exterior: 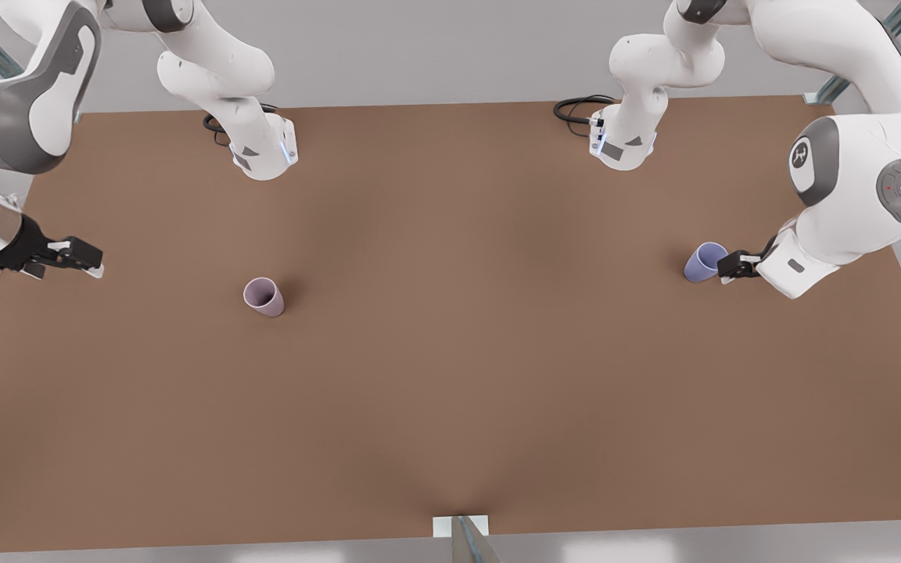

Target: Stack the cups, with the pink cup at the bottom and the purple cup at the top

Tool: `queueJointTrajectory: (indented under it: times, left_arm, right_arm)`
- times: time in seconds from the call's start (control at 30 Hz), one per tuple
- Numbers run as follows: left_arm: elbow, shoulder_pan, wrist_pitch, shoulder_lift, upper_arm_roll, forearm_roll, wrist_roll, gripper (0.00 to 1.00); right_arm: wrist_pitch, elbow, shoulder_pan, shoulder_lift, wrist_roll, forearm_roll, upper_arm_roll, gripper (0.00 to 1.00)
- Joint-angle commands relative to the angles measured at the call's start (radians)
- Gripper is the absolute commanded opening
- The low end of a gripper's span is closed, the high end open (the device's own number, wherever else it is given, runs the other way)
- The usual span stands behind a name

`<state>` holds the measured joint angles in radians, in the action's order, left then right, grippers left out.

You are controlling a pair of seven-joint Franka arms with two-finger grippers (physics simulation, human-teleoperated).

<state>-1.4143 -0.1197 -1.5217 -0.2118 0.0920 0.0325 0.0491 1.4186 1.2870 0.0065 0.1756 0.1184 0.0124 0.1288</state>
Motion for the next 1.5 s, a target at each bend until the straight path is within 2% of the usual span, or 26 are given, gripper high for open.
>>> queueJointTrajectory:
  times: [0.0, 0.2, 0.23, 0.37, 0.5, 0.67, 0.77, 0.83, 1.0, 1.3, 1.4, 1.47]
  left_arm:
    - [0.000, 0.000, -0.002, -0.001, 0.000, 0.001, 0.000, 1.00]
    - [-0.037, 0.000, -0.011, -0.005, 0.000, 0.003, 0.000, 1.00]
    - [-0.038, 0.000, -0.014, -0.005, 0.000, 0.003, 0.000, 1.00]
    - [-0.090, 0.000, -0.049, 0.008, 0.002, 0.003, 0.000, 1.00]
    - [-0.104, 0.000, -0.052, 0.011, 0.005, 0.003, 0.002, 1.00]
    - [-0.106, 0.000, -0.054, 0.008, 0.006, 0.003, 0.002, 1.00]
    - [-0.106, 0.000, -0.054, 0.006, 0.008, 0.003, 0.003, 1.00]
    - [-0.104, 0.002, -0.054, 0.003, 0.009, 0.003, 0.003, 1.00]
    - [-0.104, 0.002, -0.054, 0.002, 0.009, 0.003, 0.005, 1.00]
    - [-0.104, 0.003, -0.058, -0.001, 0.012, 0.003, 0.008, 1.00]
    - [-0.104, 0.005, -0.058, -0.005, 0.012, 0.001, 0.008, 1.00]
    - [-0.104, 0.006, -0.060, -0.005, 0.012, 0.001, 0.008, 1.00]
  right_arm:
    - [0.000, 0.000, 0.003, 0.002, -0.002, 0.001, 0.000, 1.00]
    - [0.019, 0.061, 0.007, 0.042, 0.040, -0.019, -0.001, 1.00]
    - [0.072, 0.115, 0.009, 0.033, 0.040, -0.019, -0.005, 1.00]
    - [0.413, 0.583, 0.026, -0.154, 0.037, -0.042, -0.026, 1.00]
    - [0.571, 0.781, 0.026, -0.197, 0.043, -0.042, -0.092, 1.00]
    - [0.755, 0.945, 0.026, -0.186, 0.058, -0.042, -0.115, 1.00]
    - [0.821, 0.963, 0.029, -0.136, 0.058, -0.042, -0.127, 1.00]
    - [0.922, 1.038, 0.032, -0.128, 0.056, -0.042, -0.129, 1.00]
    - [0.987, 1.091, 0.030, -0.097, 0.056, -0.042, -0.127, 0.99]
    - [0.991, 1.081, 0.035, -0.034, 0.050, -0.042, -0.130, 0.97]
    - [1.002, 1.081, 0.058, -0.004, 0.050, -0.042, -0.132, 0.92]
    - [1.017, 1.081, 0.058, 0.025, 0.050, -0.042, -0.132, 0.80]
